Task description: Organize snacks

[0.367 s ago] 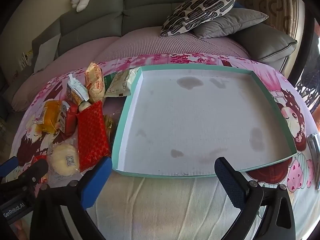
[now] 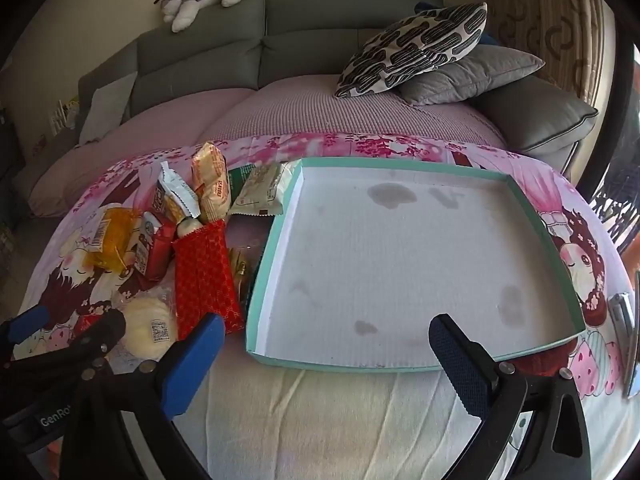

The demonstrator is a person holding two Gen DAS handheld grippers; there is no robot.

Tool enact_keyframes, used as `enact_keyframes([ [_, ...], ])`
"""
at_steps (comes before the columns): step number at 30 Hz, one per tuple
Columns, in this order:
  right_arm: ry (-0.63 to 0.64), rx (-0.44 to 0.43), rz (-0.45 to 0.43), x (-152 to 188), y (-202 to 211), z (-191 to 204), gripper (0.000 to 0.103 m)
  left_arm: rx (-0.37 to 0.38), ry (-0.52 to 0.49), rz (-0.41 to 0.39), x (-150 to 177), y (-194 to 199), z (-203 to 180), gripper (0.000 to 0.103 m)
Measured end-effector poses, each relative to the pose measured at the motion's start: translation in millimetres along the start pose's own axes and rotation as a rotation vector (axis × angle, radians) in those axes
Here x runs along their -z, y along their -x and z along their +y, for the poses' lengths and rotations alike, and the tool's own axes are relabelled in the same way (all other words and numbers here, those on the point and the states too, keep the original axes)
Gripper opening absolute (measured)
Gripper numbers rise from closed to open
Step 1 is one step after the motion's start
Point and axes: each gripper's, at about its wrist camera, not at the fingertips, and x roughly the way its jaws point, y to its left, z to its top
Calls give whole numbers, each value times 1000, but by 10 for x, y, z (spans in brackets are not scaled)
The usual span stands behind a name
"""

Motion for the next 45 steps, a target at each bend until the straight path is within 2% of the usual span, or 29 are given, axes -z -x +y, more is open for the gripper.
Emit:
enact_keyframes([
  [2,-11,-17,2,-83,-9,27,103,15,16,-2,2,1,34,102],
  [3,-13,-28,-12,11,-7,14,103,18,18,-1,-12,-5,49,102],
  [6,-15,-7,-28,33,3,21,103,18,23,-9,-16,0,85,102],
  [12,-49,-30,-43,59,29,-32,103,25,38,-16,-18,-6,174,102],
  [19,-39,4,-33,89,1,13,103,44,59,-13,-22,-18,244,102],
  [22,-22,26,-30,104,8,32,103,46,56,-11,-16,-26,251,102],
  [27,-51,-40,-29,123,23,-22,103,52,49,-9,-12,-36,253,102],
  [34,-63,-34,-26,113,22,-36,103,76,36,-27,-6,-24,245,102],
  [38,-67,3,-37,120,20,-48,103,79,35,-34,-8,-11,247,102],
  [42,-70,-8,-32,122,2,-66,103,36,19,-42,-10,-4,230,102],
  [45,-57,-3,-37,124,-1,-52,103,62,26,-43,-5,-1,238,102],
])
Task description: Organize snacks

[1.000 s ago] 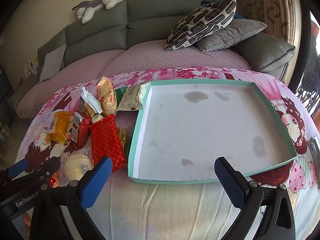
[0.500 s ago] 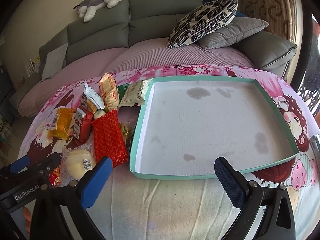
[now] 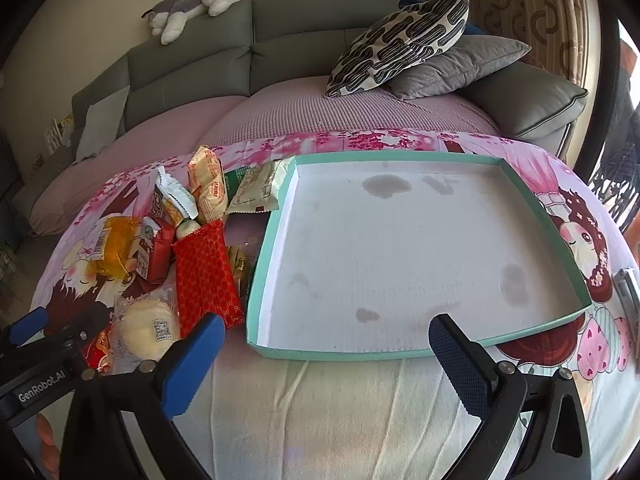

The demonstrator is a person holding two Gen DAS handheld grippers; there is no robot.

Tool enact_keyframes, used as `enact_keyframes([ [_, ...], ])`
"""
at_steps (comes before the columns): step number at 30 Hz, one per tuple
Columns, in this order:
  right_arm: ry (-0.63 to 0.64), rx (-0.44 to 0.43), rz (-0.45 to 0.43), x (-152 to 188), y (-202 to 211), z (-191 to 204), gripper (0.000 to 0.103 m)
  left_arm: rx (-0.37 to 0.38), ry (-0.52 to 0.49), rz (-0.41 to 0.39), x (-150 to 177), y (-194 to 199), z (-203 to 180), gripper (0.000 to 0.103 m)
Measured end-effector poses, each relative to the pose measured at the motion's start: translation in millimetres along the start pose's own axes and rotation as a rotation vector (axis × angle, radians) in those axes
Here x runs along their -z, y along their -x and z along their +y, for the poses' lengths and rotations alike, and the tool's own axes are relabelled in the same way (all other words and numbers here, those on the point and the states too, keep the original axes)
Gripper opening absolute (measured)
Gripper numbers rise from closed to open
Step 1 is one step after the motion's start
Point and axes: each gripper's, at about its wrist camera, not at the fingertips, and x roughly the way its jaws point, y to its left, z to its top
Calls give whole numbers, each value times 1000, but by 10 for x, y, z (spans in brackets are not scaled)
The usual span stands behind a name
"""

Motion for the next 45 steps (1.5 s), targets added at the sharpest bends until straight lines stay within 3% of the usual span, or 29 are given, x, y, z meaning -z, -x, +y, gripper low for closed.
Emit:
enact_keyframes([
  [15,14,6,-3,15,-32,9,103,4,18,13,15,-56,41,103],
  [38,-25,-14,15,21,-61,-49,103,136,50,-48,-19,8,62,103],
  [45,-34,-77,2,-9,-20,-24,103,125,105,-21,-20,-2,217,103],
])
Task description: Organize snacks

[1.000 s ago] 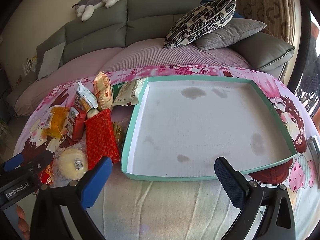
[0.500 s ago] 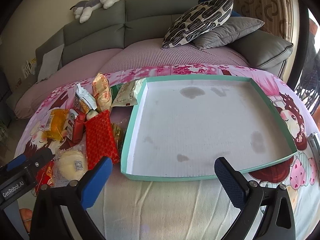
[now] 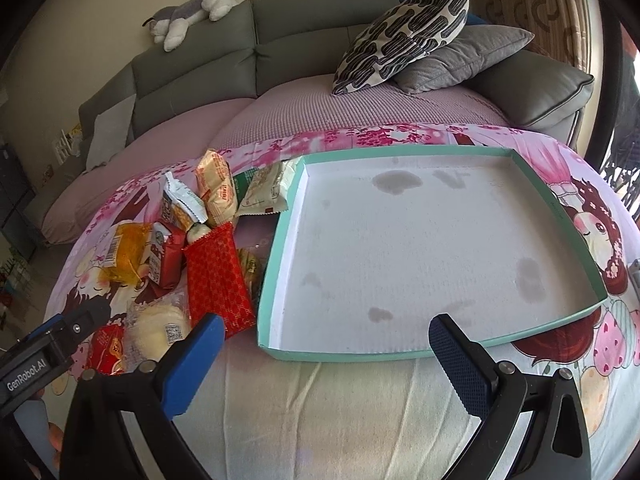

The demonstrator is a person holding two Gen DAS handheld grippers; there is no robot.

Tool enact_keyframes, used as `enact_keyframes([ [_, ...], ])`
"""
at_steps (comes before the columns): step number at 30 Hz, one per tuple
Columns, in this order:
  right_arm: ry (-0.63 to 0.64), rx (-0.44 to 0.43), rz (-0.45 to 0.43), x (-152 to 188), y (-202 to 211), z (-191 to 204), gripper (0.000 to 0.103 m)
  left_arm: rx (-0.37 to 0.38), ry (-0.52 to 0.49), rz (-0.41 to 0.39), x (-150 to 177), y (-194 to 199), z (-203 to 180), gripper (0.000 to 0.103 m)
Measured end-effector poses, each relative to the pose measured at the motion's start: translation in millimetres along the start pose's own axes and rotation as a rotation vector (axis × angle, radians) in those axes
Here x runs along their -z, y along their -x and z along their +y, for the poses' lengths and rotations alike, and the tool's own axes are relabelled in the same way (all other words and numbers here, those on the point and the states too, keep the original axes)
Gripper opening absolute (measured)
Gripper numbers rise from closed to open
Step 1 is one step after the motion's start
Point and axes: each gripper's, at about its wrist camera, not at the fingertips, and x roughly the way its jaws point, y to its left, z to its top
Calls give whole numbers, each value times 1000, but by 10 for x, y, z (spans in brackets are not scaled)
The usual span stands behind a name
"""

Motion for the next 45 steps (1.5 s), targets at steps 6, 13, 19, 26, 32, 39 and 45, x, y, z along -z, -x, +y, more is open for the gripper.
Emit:
enact_keyframes([
  [6,48,-51,-45,-109,35,194,103,-36,59,58,36,-63,178,103],
  [13,145,-92,-75,-228,37,434,103,-10,33,138,127,-177,137,101],
  [19,183,-109,-21,-260,-124,557,98,1,66,181,147,-265,203,95],
  [26,252,-140,47,-279,-351,775,83,32,96,205,143,-321,237,82],
  [32,275,-140,113,-274,-600,880,74,42,90,213,141,-345,240,78],
  [39,305,-133,171,-218,-780,936,69,56,100,214,123,-343,271,76],
  [45,326,-98,179,-198,-826,937,66,68,133,211,117,-327,347,71],
])
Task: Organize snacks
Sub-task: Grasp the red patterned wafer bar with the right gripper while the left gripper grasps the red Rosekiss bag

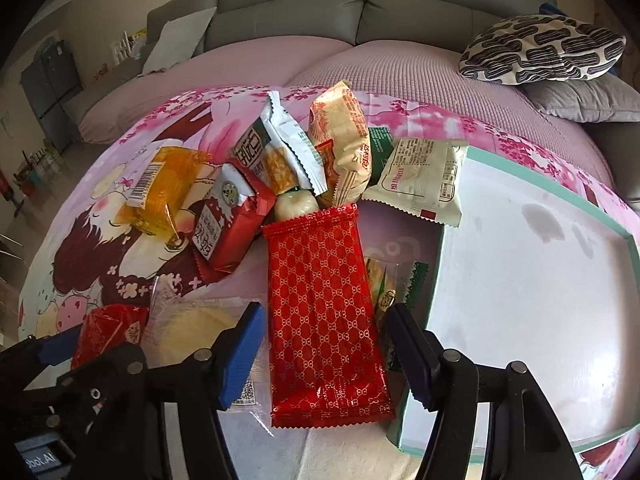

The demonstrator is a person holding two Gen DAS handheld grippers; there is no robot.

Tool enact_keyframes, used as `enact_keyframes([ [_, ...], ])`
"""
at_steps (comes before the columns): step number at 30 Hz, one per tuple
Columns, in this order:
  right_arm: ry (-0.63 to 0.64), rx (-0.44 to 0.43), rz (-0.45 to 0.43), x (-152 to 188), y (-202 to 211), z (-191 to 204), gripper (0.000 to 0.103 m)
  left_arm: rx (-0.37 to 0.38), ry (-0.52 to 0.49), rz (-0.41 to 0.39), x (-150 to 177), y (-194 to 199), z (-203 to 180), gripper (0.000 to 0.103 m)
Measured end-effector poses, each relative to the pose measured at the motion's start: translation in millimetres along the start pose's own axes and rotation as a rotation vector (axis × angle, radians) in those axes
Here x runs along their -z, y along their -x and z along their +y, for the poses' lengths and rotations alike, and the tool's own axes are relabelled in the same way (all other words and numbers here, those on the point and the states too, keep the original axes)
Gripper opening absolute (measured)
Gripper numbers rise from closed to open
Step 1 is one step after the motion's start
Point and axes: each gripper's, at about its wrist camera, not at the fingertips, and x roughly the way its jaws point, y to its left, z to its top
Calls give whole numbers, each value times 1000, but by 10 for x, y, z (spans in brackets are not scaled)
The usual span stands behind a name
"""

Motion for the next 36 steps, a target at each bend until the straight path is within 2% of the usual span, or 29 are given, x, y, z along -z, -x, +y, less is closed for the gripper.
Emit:
enact_keyframes([
  [3,21,22,1,10,-6,30,66,0,22,-7,-14,10,47,69],
  [4,28,28,1,14,-9,39,67,-6,33,-8,-20,12,72,63],
  [6,43,42,1,22,-12,62,66,-20,49,-10,-31,7,113,59],
  [13,82,89,7,43,-31,112,61,-13,71,-19,-48,32,170,53],
  [30,47,100,1,26,20,81,49,-5,80,-43,-61,96,189,51],
  [36,31,101,-7,15,81,62,48,1,80,-69,-66,152,185,51],
])
